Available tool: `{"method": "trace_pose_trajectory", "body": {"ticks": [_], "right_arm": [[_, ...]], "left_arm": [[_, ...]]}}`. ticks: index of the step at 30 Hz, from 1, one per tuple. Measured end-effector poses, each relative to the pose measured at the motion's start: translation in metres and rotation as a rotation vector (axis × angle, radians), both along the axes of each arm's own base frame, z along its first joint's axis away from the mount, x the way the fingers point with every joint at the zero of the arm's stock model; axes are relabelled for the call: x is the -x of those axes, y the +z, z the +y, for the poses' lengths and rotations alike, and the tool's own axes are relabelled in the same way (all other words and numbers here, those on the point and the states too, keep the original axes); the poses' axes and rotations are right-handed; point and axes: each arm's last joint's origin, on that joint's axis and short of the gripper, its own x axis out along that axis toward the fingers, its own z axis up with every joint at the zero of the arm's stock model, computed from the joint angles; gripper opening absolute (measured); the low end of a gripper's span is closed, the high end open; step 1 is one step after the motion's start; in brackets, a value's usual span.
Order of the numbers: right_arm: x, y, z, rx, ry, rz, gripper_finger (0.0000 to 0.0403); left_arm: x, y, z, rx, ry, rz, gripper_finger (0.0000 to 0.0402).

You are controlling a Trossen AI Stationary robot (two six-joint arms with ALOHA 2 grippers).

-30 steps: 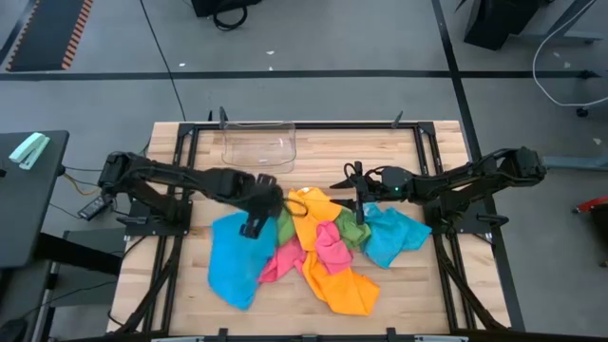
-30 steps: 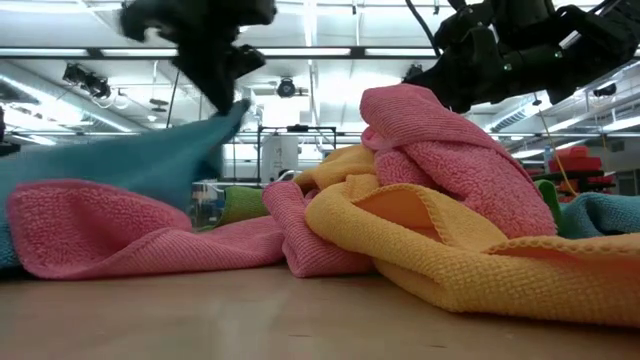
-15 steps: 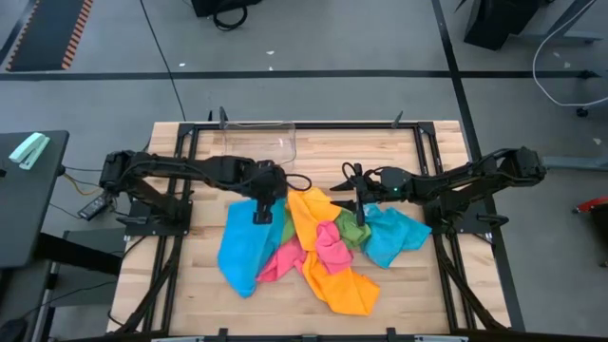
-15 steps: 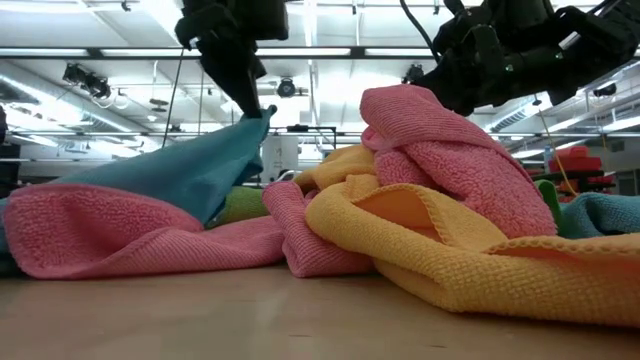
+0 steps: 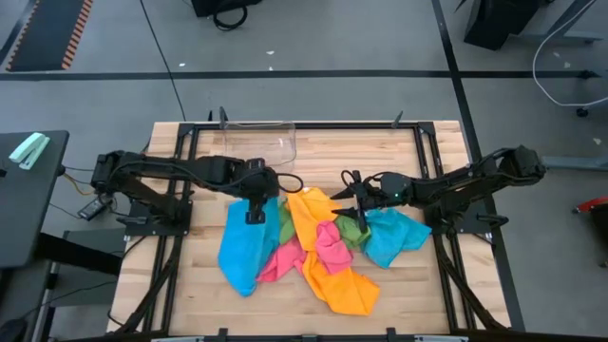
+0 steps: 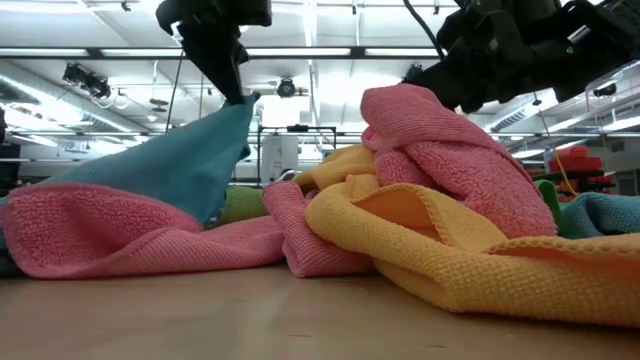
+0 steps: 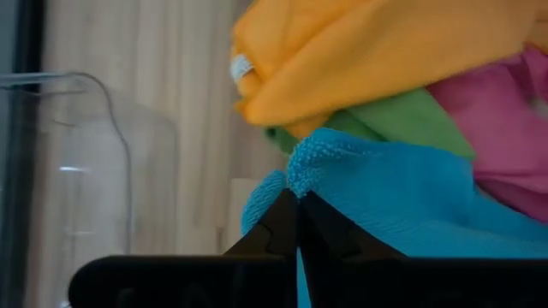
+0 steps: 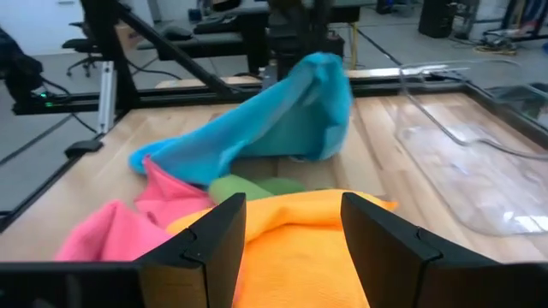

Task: Fold microfiber towels
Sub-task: Fold the left blue microfiber towel

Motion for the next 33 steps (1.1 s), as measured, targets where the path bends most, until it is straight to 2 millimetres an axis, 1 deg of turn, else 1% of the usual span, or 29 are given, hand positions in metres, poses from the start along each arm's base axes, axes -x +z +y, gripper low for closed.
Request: {"method": "trace_pose_trajectory", "body": {"ticks": [4, 8, 11, 13, 17, 19, 24, 29, 33], "right_arm": [[0.000, 0.001, 0.005, -0.013, 0.018, -0.010, 0.0201], [-0.001, 0.005, 0.006, -0.002, -0.004, -0.036, 0.0201], [-0.008, 0.014, 0.006, 0.008, -0.013, -0.064, 0.0201], [-0.015, 0.017, 0.006, 0.026, -0.012, -0.067, 0.0201], [-0.032, 0.016, 0.007, 0.050, -0.007, -0.045, 0.0201], [-0.042, 0.012, 0.008, 0.059, -0.005, -0.026, 0.0201], [-0.070, 0.004, 0.008, 0.063, -0.005, 0.013, 0.0201], [-0.096, 0.003, 0.007, 0.076, -0.028, 0.027, 0.0201], [-0.113, 0.005, 0.002, 0.083, -0.042, 0.042, 0.0201]], "left_arm": [[0.000, 0.002, -0.001, -0.023, -0.025, -0.011, 0.0008], [-0.002, 0.003, 0.001, -0.083, 0.001, -0.037, 0.0008], [-0.004, 0.005, 0.003, -0.130, 0.037, -0.060, 0.0015], [-0.005, 0.006, 0.004, -0.153, 0.067, -0.080, 0.0016], [-0.005, 0.006, 0.005, -0.185, 0.132, -0.094, 0.0009], [-0.005, 0.007, 0.006, -0.197, 0.159, -0.101, 0.0007], [0.000, 0.011, 0.007, -0.208, 0.222, -0.127, 0.0016], [0.007, 0.017, 0.007, -0.205, 0.252, -0.137, 0.0010], [0.011, 0.019, 0.007, -0.197, 0.267, -0.139, 0.0009]]}}
